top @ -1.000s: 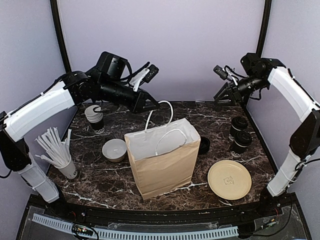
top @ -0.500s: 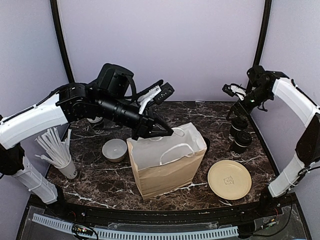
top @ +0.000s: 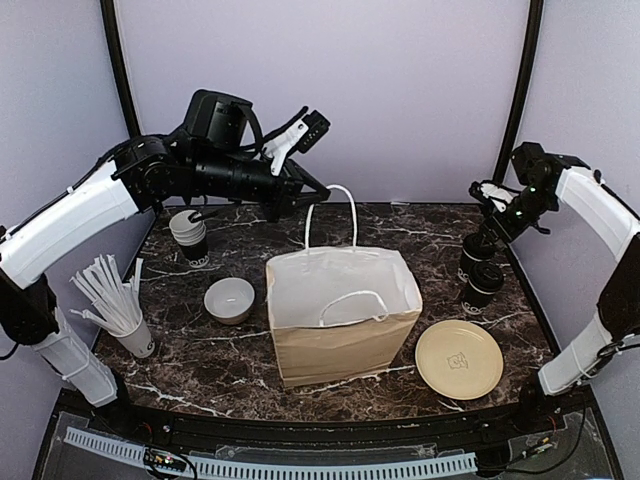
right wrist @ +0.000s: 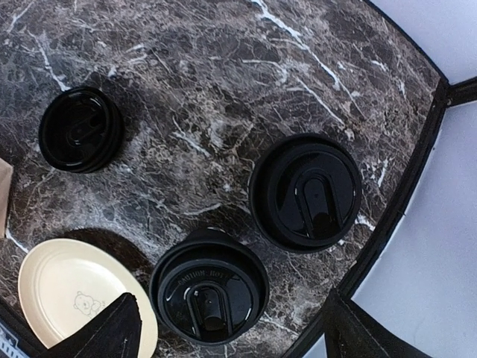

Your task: Pack the takeout coffee

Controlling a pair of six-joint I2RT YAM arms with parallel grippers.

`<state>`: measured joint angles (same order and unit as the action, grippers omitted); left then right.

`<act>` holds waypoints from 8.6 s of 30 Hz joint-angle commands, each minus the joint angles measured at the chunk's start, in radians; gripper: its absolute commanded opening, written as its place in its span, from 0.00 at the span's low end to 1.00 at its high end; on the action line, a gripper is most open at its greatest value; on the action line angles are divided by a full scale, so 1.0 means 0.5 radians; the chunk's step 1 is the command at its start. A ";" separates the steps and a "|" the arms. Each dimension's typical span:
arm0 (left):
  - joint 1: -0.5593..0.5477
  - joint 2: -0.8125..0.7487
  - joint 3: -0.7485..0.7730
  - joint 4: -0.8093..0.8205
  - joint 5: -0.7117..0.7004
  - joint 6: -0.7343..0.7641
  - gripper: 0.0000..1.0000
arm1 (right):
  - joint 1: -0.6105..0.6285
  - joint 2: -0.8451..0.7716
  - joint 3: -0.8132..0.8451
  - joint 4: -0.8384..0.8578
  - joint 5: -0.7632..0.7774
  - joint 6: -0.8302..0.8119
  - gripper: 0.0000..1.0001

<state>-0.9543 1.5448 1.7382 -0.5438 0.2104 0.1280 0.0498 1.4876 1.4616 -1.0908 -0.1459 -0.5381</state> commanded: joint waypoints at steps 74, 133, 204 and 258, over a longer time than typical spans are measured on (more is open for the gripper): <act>0.200 -0.036 0.127 -0.451 -0.177 0.275 0.79 | 0.074 -0.094 -0.263 -0.235 -0.184 -0.084 0.58; -0.254 0.120 0.016 -0.372 -0.089 -0.067 0.02 | 0.450 0.047 0.919 0.199 -1.182 0.038 0.58; -0.279 -0.329 -0.071 0.061 -0.692 -0.444 0.67 | 2.361 0.196 0.522 -0.052 0.788 -0.547 0.52; 0.428 0.091 -1.046 0.588 0.149 -0.398 0.66 | 2.462 0.163 -0.286 0.892 1.268 -0.738 0.50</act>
<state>-0.7433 1.5890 1.2259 -0.2413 0.2569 -0.0883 1.3022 1.5936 1.3109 -0.7216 0.5076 -0.8978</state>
